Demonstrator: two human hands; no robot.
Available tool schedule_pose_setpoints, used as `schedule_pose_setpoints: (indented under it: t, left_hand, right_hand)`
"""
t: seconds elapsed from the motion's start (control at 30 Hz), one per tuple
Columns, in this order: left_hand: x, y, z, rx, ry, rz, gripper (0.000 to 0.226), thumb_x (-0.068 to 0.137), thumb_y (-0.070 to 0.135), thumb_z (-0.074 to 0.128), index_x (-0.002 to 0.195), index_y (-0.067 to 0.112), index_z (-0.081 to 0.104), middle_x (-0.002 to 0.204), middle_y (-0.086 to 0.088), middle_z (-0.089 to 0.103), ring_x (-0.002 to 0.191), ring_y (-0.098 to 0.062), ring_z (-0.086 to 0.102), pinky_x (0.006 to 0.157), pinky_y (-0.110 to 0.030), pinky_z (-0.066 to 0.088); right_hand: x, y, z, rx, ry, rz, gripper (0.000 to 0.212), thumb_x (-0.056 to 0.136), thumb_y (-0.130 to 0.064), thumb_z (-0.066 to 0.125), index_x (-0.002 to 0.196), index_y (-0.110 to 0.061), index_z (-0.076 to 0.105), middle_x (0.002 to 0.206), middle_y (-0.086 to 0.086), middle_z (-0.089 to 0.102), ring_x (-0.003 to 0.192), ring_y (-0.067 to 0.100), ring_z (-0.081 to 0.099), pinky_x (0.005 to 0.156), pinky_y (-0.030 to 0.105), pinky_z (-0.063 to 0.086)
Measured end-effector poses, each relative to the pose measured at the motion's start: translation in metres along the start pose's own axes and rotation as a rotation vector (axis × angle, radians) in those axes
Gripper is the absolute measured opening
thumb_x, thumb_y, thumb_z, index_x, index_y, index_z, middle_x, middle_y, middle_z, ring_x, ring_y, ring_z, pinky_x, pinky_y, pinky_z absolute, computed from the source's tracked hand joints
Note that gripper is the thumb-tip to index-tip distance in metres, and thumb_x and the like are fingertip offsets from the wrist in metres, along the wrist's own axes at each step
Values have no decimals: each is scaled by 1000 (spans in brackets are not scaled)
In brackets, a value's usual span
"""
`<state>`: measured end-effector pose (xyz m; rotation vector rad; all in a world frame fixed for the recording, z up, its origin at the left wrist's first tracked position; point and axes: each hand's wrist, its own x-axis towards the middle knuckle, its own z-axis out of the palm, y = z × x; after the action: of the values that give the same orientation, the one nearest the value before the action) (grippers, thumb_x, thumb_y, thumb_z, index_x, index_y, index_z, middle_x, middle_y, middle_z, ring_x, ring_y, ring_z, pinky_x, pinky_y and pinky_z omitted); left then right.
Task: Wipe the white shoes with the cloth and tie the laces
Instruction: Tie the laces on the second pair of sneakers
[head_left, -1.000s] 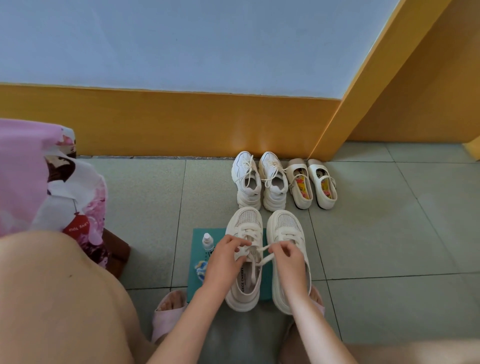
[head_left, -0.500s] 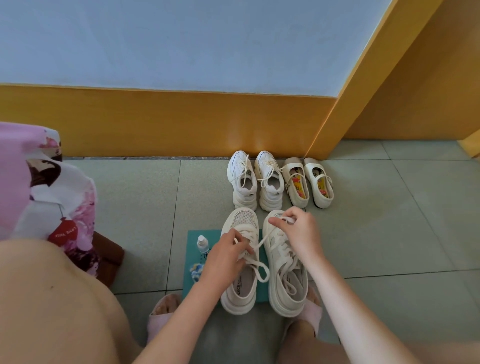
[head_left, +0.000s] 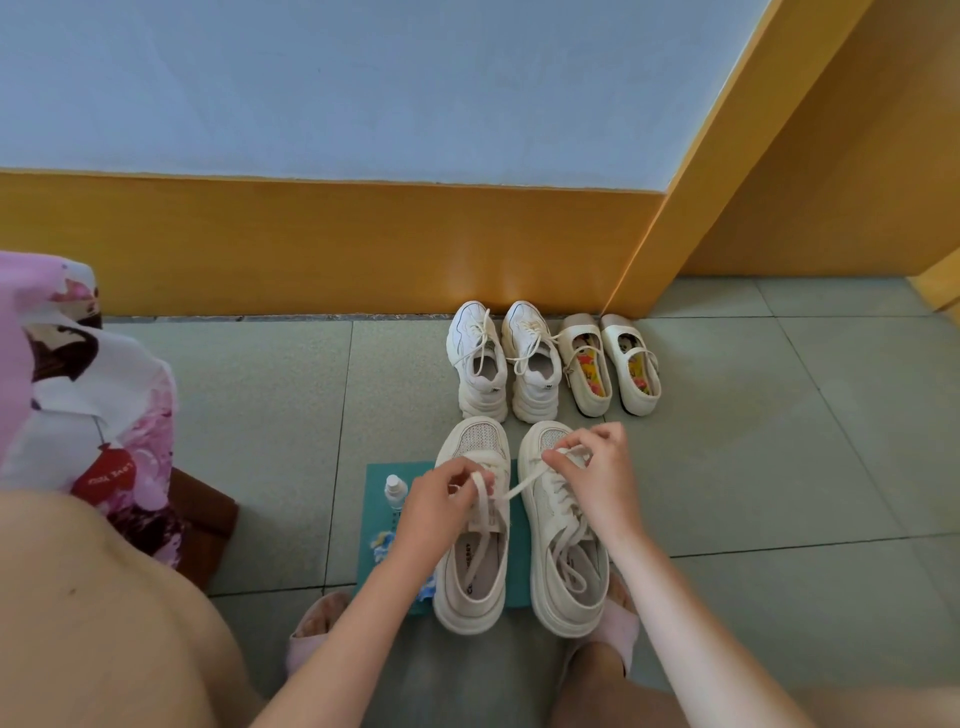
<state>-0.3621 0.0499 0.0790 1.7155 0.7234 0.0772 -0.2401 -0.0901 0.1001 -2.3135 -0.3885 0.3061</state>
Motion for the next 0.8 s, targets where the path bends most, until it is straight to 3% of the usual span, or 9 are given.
schedule_pose_setpoints:
  t: [0.1,0.2,0.33,0.37,0.47,0.6,0.67,0.8]
  left_hand:
    - [13,24,-8,37,-107,-102,21,90,19,53,78,21,70,72,3,70,69,-10,67,73,-27,50]
    - [33,55,-12,205,-125,-114,21,86,20,54,73,12,67,66,-1,61,62,-15,53,68,-30,48]
    - [61,92,-17,25,-65,-269,18,91,17,53,77,11,62,73,-3,61,64,-13,57,80,-34,54]
    - [67,94,-16,74,-59,-270,17,92,19,52,81,10,62,80,-5,64,66,-14,56,79,-34,53]
    - [64,88,-13,268,-131,-296,35,91,33,55,112,6,60,111,-7,64,83,-16,55,68,-27,44]
    - [47,53,-10,273,-137,-399,57,93,35,53,139,5,38,141,-11,44,125,-25,46,96,-32,38]
    - [38,34,-9,219,-83,-420,61,89,40,58,137,7,40,138,-10,46,125,-24,46,96,-32,38]
    - [13,12,-4,227,-80,-448,46,78,42,71,107,11,52,103,0,55,97,-16,54,78,-25,39]
  right_hand:
    - [-1,-2,3,3,15,24,13,81,-30,73,84,-19,66,90,-3,49,74,6,50,59,21,38]
    - [-4,-2,9,16,-26,69,12,85,-33,67,83,-21,65,66,-5,58,62,14,56,56,29,43]
    - [-5,-3,14,283,-60,148,4,87,-18,65,84,-18,68,76,0,67,72,14,63,65,32,52]
    - [-6,-5,15,343,-64,171,6,87,-14,65,83,-18,68,80,0,68,78,14,64,67,31,54]
    - [-6,-8,16,486,-40,224,12,85,-7,65,85,-19,66,87,3,68,86,18,66,72,28,56]
    - [-7,-15,14,621,-33,220,14,86,-7,65,99,-13,64,91,3,68,73,5,67,64,16,53]
    - [-5,-18,14,652,-50,214,17,86,-10,66,103,-15,64,91,2,69,74,6,67,62,15,53]
    - [2,-23,16,688,-97,203,21,85,-10,68,106,-13,65,91,5,71,78,11,69,63,15,52]
